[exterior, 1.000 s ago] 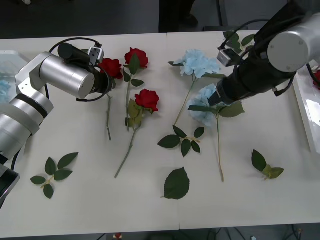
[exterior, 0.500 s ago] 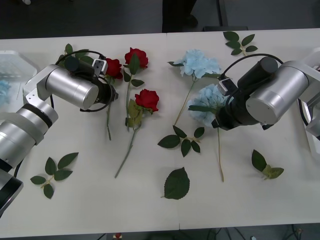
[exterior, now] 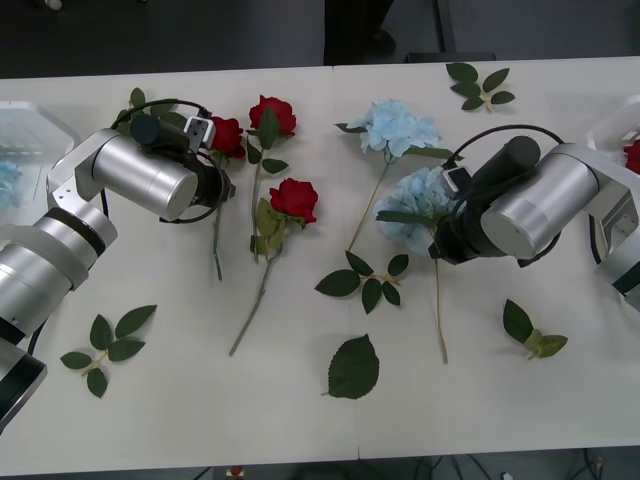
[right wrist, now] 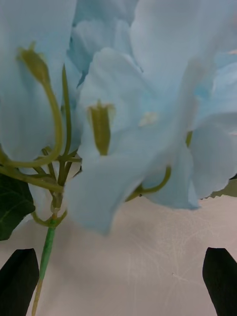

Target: Place the red flowers into the right box and the blue flowers into the left box. If a person shows an open palm, hand one flower to the person first, then continue sorting.

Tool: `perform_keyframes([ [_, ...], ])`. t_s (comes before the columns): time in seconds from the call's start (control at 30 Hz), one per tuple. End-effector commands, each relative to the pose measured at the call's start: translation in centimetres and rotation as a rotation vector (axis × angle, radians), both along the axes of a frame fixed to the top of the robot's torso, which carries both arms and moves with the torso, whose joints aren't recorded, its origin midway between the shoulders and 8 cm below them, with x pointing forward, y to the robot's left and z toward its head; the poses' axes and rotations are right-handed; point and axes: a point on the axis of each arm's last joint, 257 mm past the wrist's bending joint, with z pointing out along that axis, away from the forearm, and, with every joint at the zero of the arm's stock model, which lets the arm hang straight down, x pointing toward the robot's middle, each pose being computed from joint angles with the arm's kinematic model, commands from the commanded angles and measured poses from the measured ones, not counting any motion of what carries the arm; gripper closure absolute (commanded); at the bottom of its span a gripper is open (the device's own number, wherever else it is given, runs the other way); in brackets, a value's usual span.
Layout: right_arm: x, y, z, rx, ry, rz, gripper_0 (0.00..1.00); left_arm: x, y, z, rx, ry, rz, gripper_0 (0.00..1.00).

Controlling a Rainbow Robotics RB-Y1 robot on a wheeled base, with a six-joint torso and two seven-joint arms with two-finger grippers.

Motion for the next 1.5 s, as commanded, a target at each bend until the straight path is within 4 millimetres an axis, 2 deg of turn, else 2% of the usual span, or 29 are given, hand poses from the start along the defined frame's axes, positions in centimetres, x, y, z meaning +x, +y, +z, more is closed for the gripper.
perform_keyframes([
  [0.03, -0.5, 1.0, -1.0, 0.015, 0.003, -0.025, 0.03, 1.5, -2.5, 2.4, -0.046, -0.074, -0.003, 0.0],
  [0.17, -0.5, 1.1, -1.3, 0.01, 0.0, -0.031, 0.11, 2.2, -2.8, 3.3, -0.046, -0.119, -0.017, 0.0],
  [0.2, -0.4, 1.3, -1.5, 0.01, -0.003, -0.032, 0.23, 2.5, -3.0, 3.7, -0.047, -0.139, -0.025, 0.0],
  [0.23, -0.4, 1.3, -1.5, 0.009, -0.004, -0.034, 0.28, 2.5, -3.0, 3.7, -0.049, -0.142, -0.027, 0.0],
  [0.3, -0.2, 1.2, -1.8, 0.009, -0.009, -0.042, 0.45, 2.8, -3.2, 4.1, -0.058, -0.16, -0.031, 0.0],
  [0.43, -0.1, 1.3, -2.1, 0.019, -0.007, -0.053, 0.44, 2.8, -3.3, 3.8, -0.066, -0.157, -0.027, 0.0],
  [0.53, -0.3, 1.3, -2.2, 0.023, -0.001, -0.061, 0.26, 2.7, -3.5, 2.5, -0.111, -0.141, -0.013, 0.0],
  [0.63, -0.4, 1.3, -2.3, 0.028, 0.003, -0.066, 0.15, 3.0, -3.4, 1.2, -0.162, -0.15, 0.002, 0.0],
  [0.7, -0.5, 1.3, -2.3, 0.032, 0.007, -0.068, 0.12, 3.2, -3.3, 1.0, -0.164, -0.153, 0.005, 0.0],
  [0.83, -0.4, 1.4, -2.2, 0.033, 0.005, -0.068, 0.13, 3.2, -3.7, 1.1, -0.162, -0.134, 0.006, 0.0],
  [0.87, -0.5, 1.5, -2.3, 0.035, 0.006, -0.07, 0.23, 3.1, -3.7, 1.1, -0.161, -0.128, 0.008, 0.0],
  [0.9, -0.5, 1.4, -2.3, 0.033, 0.007, -0.07, 0.4, 3.2, -3.9, 1.1, -0.163, -0.125, 0.007, 0.0],
  [1.0, -0.5, 1.4, -2.3, 0.032, 0.009, -0.073, 0.82, 3.1, -4.0, 1.1, -0.169, -0.125, 0.007, 0.0],
  [1.03, -0.5, 1.3, -2.3, 0.032, 0.01, -0.074, 0.9, 3.1, -4.0, 1.1, -0.167, -0.123, 0.007, 0.0],
  [1.07, -0.6, 1.3, -2.3, 0.032, 0.011, -0.076, 1.0, 3.1, -3.9, 1.0, -0.167, -0.122, 0.006, 0.08],
  [1.13, -0.6, 1.3, -2.3, 0.032, 0.011, -0.078, 1.0, 3.1, -4.0, 1.0, -0.169, -0.121, 0.007, 0.27],
  [1.2, -0.5, 1.4, -2.3, 0.033, 0.008, -0.077, 1.0, 3.1, -3.8, 1.0, -0.165, -0.121, 0.007, 0.69],
  [1.23, -0.5, 1.3, -2.3, 0.032, 0.009, -0.077, 1.0, 3.1, -3.8, 1.0, -0.165, -0.121, 0.007, 0.78],
  [1.27, -0.5, 1.3, -2.3, 0.033, 0.009, -0.077, 1.0, 3.1, -3.9, 1.0, -0.17, -0.119, 0.007, 0.94],
  [1.3, -0.4, 1.2, -2.1, 0.038, 0.006, -0.081, 1.0, 3.0, -3.9, 0.9, -0.171, -0.117, 0.009, 1.0],
  [1.4, 0.1, 1.3, -1.0, 0.089, 0.008, -0.094, 1.0, 3.0, -3.9, 0.8, -0.176, -0.114, 0.011, 1.0],
  [1.5, 0.6, 1.5, 1.1, 0.151, 0.007, -0.095, 1.0, 3.0, -3.9, 0.7, -0.177, -0.112, 0.012, 1.0],
])
